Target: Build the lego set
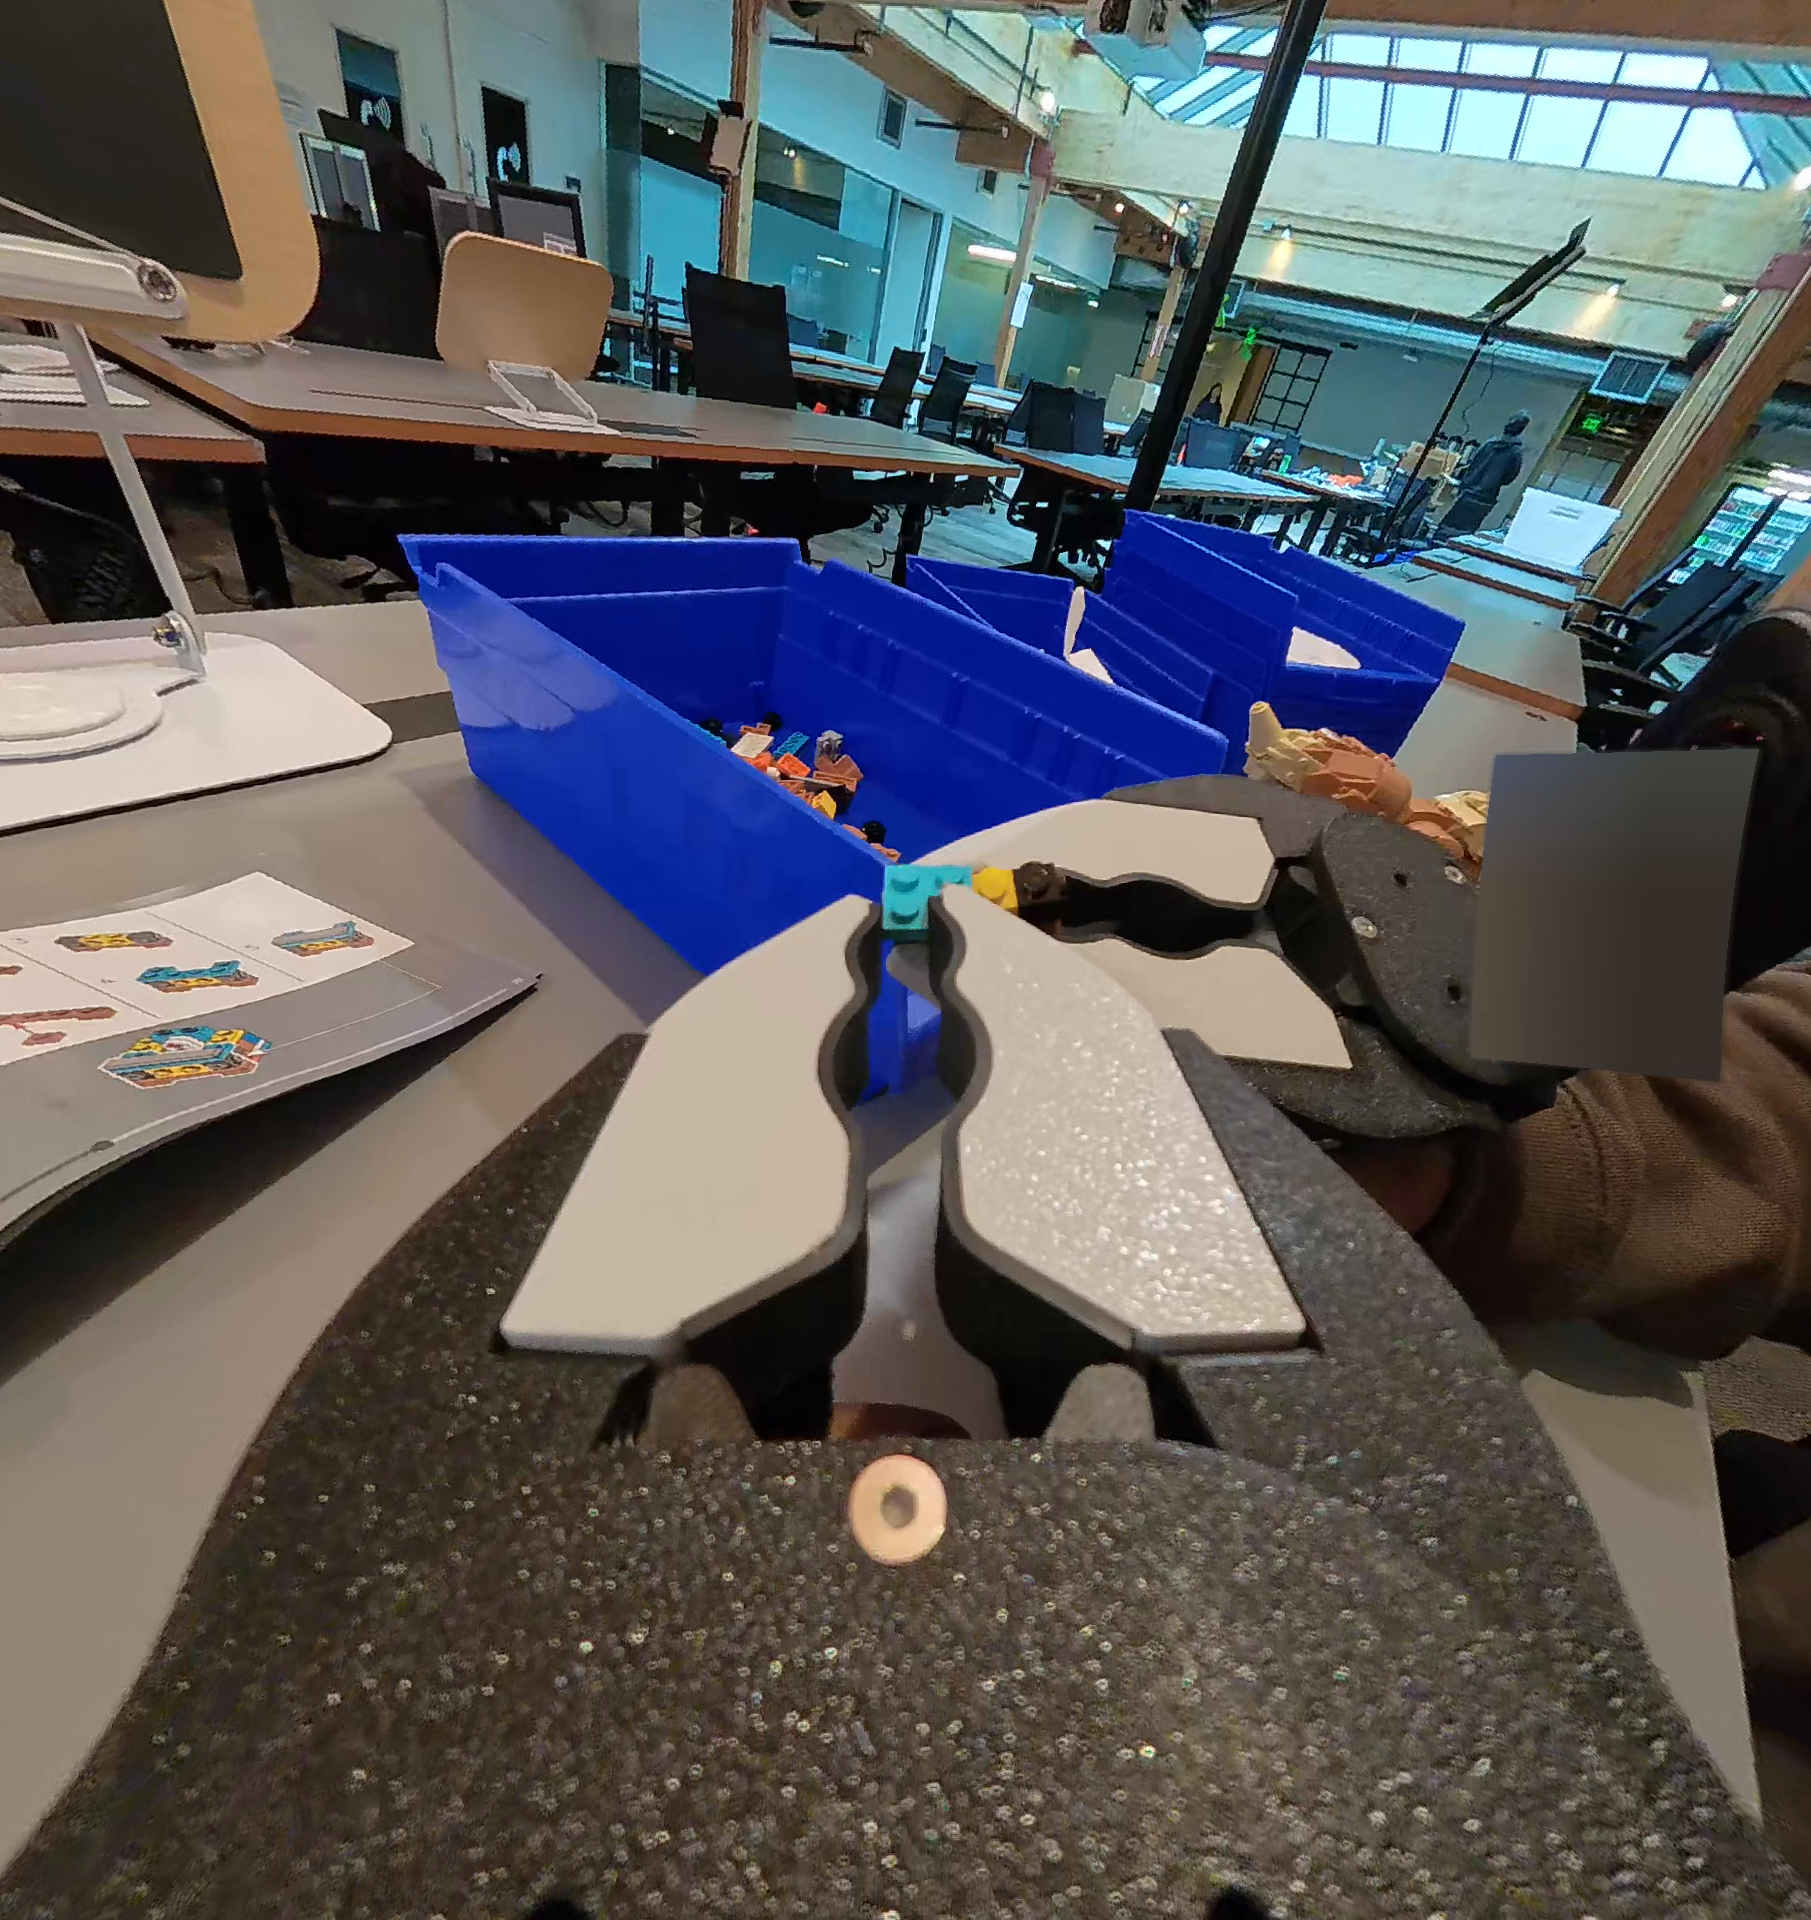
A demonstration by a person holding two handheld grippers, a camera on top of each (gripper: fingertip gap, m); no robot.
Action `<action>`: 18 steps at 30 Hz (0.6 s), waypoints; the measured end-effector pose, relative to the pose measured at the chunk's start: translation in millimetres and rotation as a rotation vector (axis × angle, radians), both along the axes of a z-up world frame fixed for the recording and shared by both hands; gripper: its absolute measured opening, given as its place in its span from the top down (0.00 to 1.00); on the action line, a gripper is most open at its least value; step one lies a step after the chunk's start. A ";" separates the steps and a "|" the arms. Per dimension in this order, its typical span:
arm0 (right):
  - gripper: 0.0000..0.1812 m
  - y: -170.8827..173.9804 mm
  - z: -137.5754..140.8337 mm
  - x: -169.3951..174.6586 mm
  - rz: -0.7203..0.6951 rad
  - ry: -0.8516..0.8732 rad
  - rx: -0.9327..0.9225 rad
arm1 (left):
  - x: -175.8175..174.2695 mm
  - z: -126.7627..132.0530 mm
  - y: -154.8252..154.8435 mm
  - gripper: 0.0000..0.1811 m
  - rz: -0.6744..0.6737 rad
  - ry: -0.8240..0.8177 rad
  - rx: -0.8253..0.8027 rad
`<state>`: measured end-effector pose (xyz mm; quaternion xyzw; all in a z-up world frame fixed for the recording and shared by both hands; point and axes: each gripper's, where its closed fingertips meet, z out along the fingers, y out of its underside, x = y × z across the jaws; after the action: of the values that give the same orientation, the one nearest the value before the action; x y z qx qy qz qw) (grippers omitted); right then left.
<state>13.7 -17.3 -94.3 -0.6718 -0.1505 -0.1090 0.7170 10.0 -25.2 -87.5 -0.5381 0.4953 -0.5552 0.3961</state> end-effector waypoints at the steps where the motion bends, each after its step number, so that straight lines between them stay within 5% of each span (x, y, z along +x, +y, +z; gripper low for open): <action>1: 0.95 -0.1 0.0 0.1 -0.003 -0.005 0.001 | -0.1 -0.3 -0.1 0.96 -0.002 0.001 -0.009; 18: 0.95 -2.4 1.0 -1.3 -0.057 -0.115 0.007 | -2.3 -2.7 -3.7 0.96 -0.085 -0.103 -0.097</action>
<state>12.4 -19.7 -93.3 -0.6660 -0.1717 -0.1682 0.7061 7.6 -28.9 -90.1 -0.5059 0.4692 -0.6217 0.3706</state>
